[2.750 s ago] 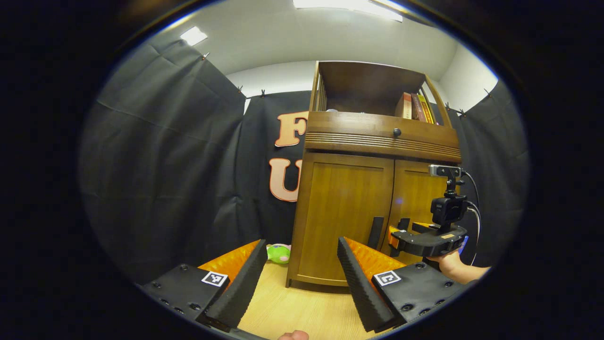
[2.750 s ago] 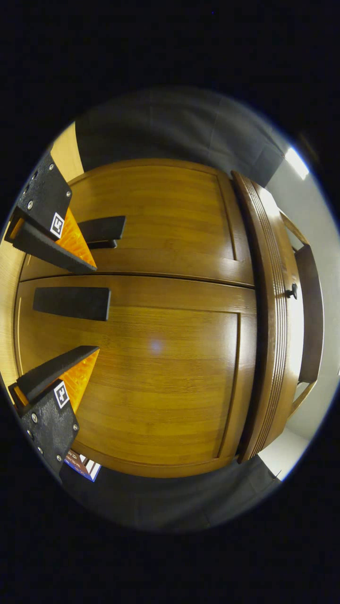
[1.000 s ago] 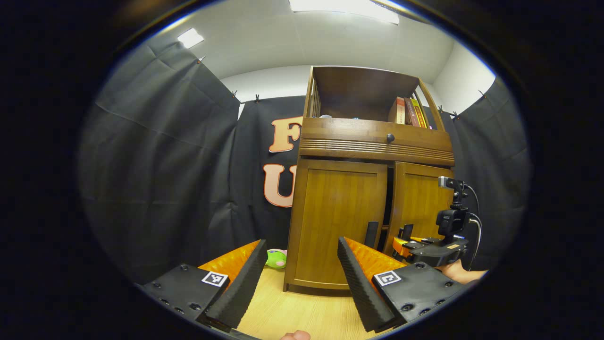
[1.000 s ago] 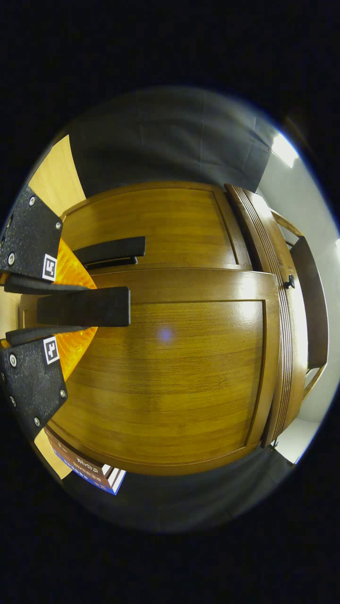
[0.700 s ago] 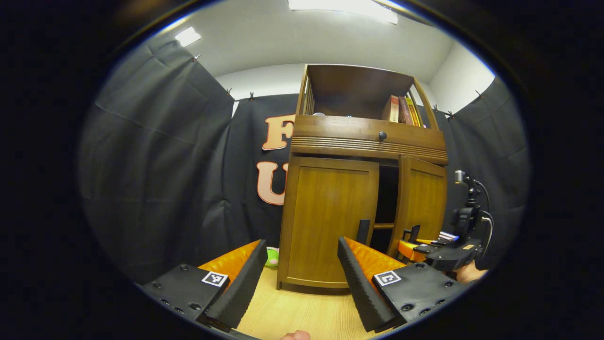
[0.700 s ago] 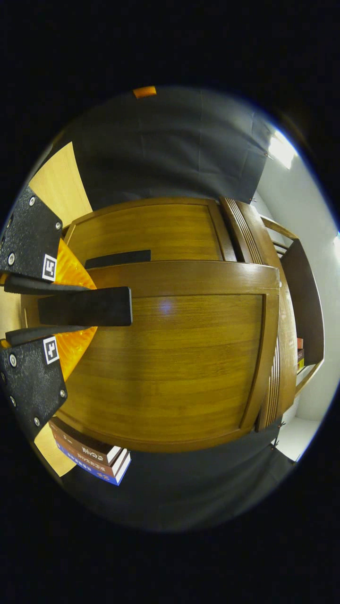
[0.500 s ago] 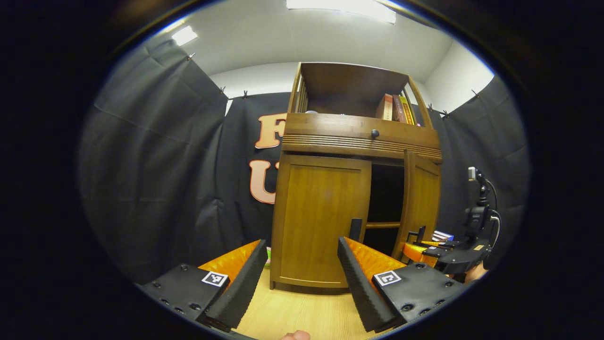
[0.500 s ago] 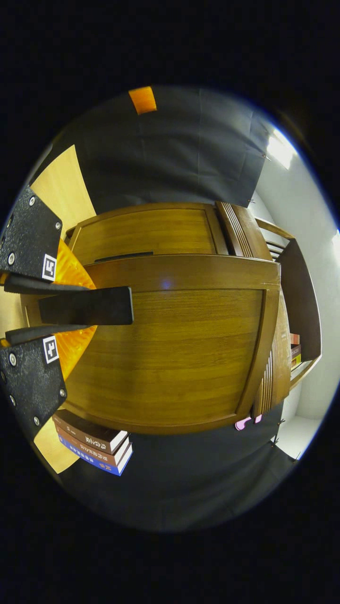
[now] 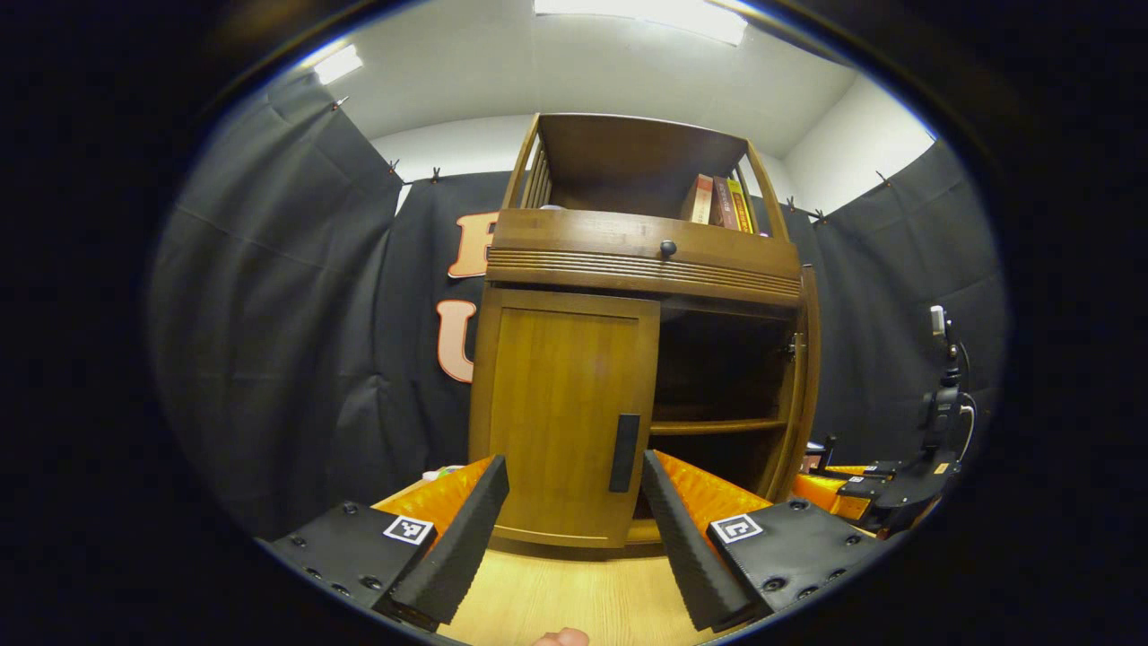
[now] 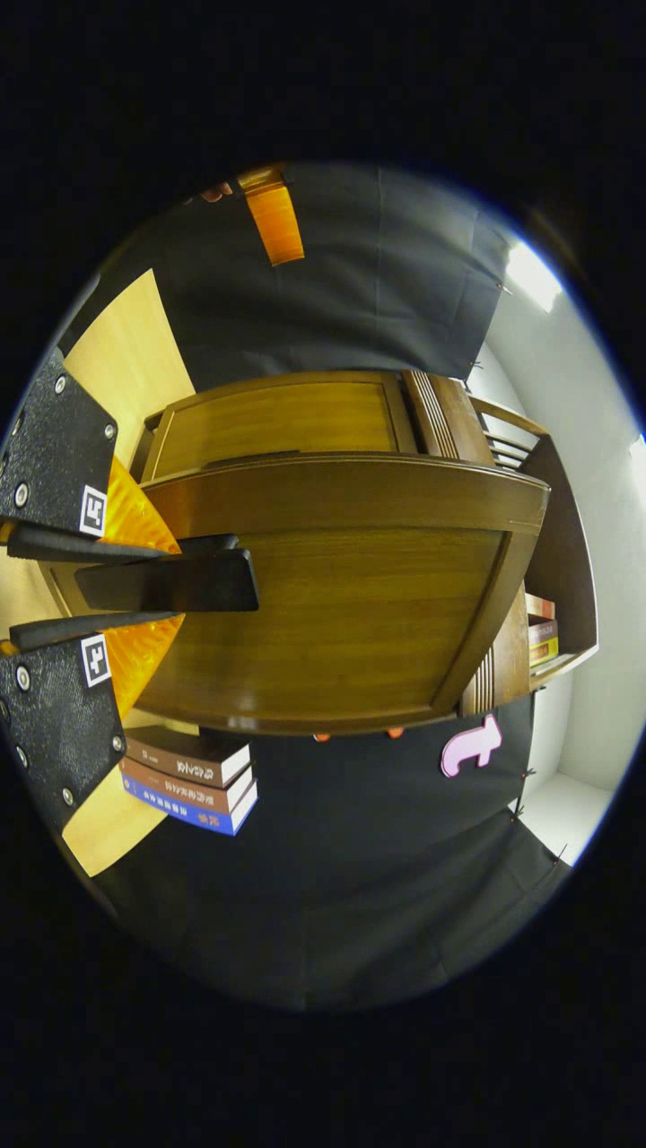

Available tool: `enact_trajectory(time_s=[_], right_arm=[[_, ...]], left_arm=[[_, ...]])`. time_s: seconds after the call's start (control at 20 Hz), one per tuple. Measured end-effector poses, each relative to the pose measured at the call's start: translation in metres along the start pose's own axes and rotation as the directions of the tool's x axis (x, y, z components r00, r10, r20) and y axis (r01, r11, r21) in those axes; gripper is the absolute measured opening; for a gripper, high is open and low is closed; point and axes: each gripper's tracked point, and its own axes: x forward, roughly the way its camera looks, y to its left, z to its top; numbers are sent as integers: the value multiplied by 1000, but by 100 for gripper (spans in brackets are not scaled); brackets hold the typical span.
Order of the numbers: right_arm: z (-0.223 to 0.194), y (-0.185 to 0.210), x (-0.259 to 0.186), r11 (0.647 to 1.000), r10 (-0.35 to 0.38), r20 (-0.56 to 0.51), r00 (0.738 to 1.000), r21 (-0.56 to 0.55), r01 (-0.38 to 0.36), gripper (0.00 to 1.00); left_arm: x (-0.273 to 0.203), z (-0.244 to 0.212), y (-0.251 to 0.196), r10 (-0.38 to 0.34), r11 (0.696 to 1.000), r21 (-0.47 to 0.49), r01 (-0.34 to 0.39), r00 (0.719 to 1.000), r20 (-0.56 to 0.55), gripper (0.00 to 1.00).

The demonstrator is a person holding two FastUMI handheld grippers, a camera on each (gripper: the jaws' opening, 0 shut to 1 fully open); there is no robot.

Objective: Open the right door of the double-door shoe cabinet with the right hand, and open the left door with the left hand.

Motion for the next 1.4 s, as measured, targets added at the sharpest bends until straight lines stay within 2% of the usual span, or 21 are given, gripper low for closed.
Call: enact_trajectory(time_s=[0.4, 0.55, 0.6, 0.65, 0.7, 0.8, 1.1, 1.15, 1.25, 1.3, 1.35, 1.4], right_arm=[[-3, -55, -30, 989, -143, 10, 990, 32, 143, 14], [-3, -78, -37, 982, -189, 7, 982, 5, 189, 10], [-2, -89, -41, 978, -209, 6, 978, 0, 209, 18], [-3, -102, -44, 973, -229, 7, 973, 3, 229, 17], [-3, -114, -47, 969, -248, 7, 969, 8, 248, 3], [-2, -125, -50, 975, -219, 14, 976, 39, 218, 0], [0, -158, -51, 995, -93, 16, 996, 43, 92, 0], [0, -163, -50, 996, -77, 17, 997, 46, 76, 10], [0, -169, -48, 998, -43, 16, 999, 43, 42, 10], [1, -169, -49, 999, -22, 17, 1000, 46, 21, 1], [0, -171, -49, 998, -4, 19, 1000, 56, 3, 11], [0, -173, -49, 997, 12, 22, 1000, 78, -14, 2]], left_arm=[[8, -6, -38, -76, 997, -20, 76, 997, -7, 94], [10, -6, -48, -89, 996, -20, 89, 996, -5, 94], [10, -7, -51, -92, 995, -22, 92, 996, -3, 94], [11, -8, -54, -97, 995, -26, 97, 995, -4, 94], [12, -9, -58, -103, 994, -30, 103, 995, -6, 94], [13, -12, -65, -117, 993, -30, 116, 993, -10, 95], [9, -8, -67, -96, 995, -31, 96, 995, 16, 94], [7, -7, -67, -88, 995, -35, 88, 996, 18, 94], [5, -7, -63, -71, 997, -36, 71, 997, 24, 94], [4, -7, -63, -63, 997, -33, 64, 998, 27, 94], [4, -7, -62, -61, 998, -26, 62, 998, 29, 95], [4, -7, -63, -61, 998, -17, 62, 998, 30, 95]])
